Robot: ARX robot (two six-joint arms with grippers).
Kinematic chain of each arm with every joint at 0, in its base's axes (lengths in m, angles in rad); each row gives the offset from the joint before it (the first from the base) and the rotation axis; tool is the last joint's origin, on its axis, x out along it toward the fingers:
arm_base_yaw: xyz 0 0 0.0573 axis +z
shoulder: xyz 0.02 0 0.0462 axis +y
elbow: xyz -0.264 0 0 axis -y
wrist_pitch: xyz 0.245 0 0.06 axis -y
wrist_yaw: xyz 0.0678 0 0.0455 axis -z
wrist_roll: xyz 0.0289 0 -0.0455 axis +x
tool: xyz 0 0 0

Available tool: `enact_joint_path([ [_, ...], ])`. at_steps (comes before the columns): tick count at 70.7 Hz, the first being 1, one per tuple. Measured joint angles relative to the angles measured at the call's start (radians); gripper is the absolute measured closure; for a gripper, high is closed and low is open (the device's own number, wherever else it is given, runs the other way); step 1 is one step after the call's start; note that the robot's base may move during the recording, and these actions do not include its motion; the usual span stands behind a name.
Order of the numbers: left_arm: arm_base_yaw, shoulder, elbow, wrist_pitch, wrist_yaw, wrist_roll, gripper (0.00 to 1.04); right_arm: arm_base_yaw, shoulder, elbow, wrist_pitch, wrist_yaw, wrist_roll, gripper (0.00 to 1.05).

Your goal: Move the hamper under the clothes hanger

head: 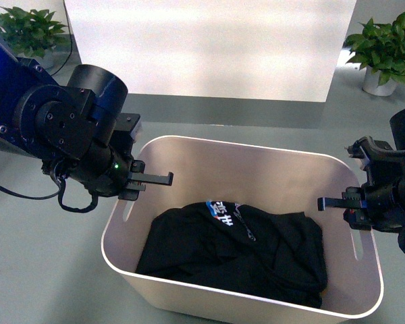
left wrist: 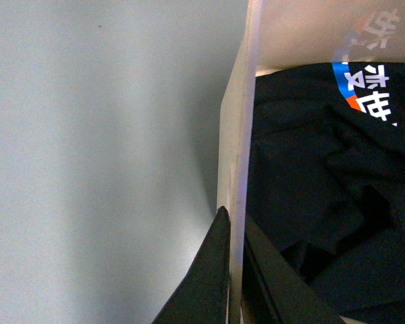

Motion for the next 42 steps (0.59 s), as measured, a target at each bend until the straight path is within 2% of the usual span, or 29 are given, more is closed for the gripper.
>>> enact_joint_path([
  [10, -0.026, 0.0, 0.0, 0.0, 0.026, -0.002, 1.01, -0.026, 0.0, 0.0, 0.0, 0.027, 0.0, 1.02],
  [27, 0.006, 0.0, -0.001, 0.0, -0.005, 0.0, 1.01, 0.006, 0.0, 0.0, 0.0, -0.009, 0.0, 1.02],
  [42, -0.008, 0.0, -0.001, 0.0, 0.003, 0.0, 1.01, -0.007, 0.0, 0.0, 0.0, 0.008, 0.0, 1.02],
])
